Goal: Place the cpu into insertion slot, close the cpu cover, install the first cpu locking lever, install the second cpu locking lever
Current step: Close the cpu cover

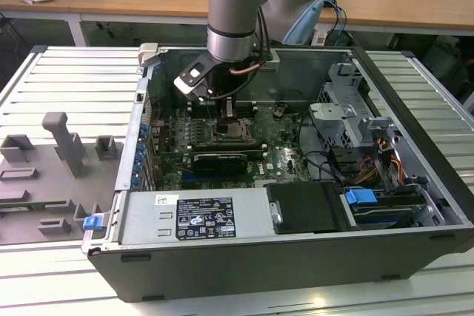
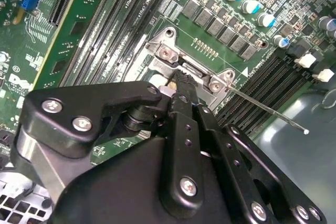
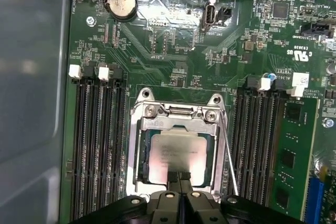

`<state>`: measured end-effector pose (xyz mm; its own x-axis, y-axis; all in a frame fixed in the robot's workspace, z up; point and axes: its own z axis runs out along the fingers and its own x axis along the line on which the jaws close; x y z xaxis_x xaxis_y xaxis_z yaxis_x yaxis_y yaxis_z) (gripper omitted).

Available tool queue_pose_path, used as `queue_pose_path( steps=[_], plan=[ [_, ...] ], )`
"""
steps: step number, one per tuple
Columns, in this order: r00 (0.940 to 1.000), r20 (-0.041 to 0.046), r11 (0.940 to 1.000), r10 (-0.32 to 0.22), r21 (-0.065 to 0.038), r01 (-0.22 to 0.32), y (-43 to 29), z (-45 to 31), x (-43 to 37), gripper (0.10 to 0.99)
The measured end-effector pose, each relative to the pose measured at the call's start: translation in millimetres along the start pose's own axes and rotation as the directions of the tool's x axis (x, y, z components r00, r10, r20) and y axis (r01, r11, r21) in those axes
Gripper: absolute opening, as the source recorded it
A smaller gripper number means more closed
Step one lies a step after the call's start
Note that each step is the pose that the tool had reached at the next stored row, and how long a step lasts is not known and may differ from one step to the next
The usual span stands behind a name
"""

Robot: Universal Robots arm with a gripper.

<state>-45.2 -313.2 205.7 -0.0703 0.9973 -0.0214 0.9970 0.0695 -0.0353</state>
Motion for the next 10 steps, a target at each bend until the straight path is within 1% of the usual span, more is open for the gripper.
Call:
queue_pose_path(
  steps=[4, 6, 8, 9, 10],
  plan=[
    [1.0000, -0.0004, 1.0000, 0.000, 0.000, 0.000, 1.8, -0.7, 0.3, 0.106],
    [1.0000, -0.0003, 1.0000, 0.000, 0.000, 0.000, 1.7, -6.2, 0.2, 0.106],
    [1.0000, -0.0005, 1.0000, 0.000, 0.000, 0.000, 2.1, -6.7, 0.2, 0.106],
    [1.0000, -0.0004, 1.0000, 0.000, 0.000, 0.000, 2.8, -6.7, 0.1, 0.106],
    [1.0000, -0.0002, 1.0000, 0.000, 0.000, 0.000, 5.3, -6.9, -0.1, 0.106]
  ],
)
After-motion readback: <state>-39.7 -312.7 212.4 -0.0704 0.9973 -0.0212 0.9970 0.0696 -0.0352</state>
